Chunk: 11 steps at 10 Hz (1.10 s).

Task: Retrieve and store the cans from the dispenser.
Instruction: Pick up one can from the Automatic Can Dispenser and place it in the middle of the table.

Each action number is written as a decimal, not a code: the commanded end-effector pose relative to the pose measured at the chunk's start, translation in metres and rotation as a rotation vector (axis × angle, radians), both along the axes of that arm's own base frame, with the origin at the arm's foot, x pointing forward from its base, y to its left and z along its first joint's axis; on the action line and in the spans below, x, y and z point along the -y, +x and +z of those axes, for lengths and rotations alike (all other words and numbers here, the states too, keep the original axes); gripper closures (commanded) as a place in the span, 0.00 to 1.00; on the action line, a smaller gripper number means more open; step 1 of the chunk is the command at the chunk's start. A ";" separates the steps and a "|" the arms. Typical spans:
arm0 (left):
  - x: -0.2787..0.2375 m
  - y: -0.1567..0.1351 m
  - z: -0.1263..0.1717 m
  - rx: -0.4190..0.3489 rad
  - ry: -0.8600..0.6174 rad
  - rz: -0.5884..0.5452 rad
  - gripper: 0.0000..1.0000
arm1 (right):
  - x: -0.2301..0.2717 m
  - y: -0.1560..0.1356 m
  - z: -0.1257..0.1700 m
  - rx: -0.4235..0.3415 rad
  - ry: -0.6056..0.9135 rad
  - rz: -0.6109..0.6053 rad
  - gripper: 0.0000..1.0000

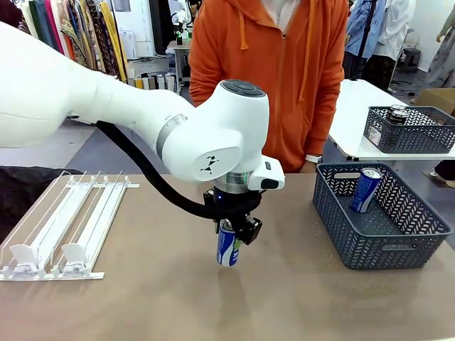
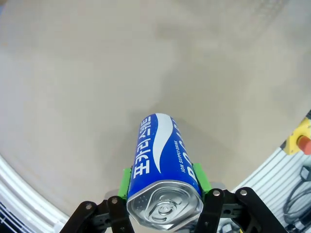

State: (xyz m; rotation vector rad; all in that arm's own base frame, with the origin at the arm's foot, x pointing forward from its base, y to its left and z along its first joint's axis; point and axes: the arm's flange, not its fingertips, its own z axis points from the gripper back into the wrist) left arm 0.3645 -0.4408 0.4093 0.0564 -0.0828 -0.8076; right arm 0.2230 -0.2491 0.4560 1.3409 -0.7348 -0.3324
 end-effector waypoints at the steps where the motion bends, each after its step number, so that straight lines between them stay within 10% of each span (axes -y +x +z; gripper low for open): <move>1: -0.004 0.006 0.012 -0.063 -0.052 0.020 1.00 | 0.000 0.001 0.002 0.019 0.000 -0.004 0.00; 9: -0.006 0.014 -0.002 -0.083 -0.078 0.064 1.00 | 0.000 0.001 0.002 0.019 0.000 -0.004 0.00; 10: -0.007 0.015 -0.004 -0.080 -0.074 0.078 0.76 | 0.000 0.001 0.002 0.019 0.000 -0.004 0.00; 11: -0.008 0.016 -0.004 -0.076 -0.073 0.076 0.17 | 0.000 0.001 0.002 0.019 0.000 -0.004 0.00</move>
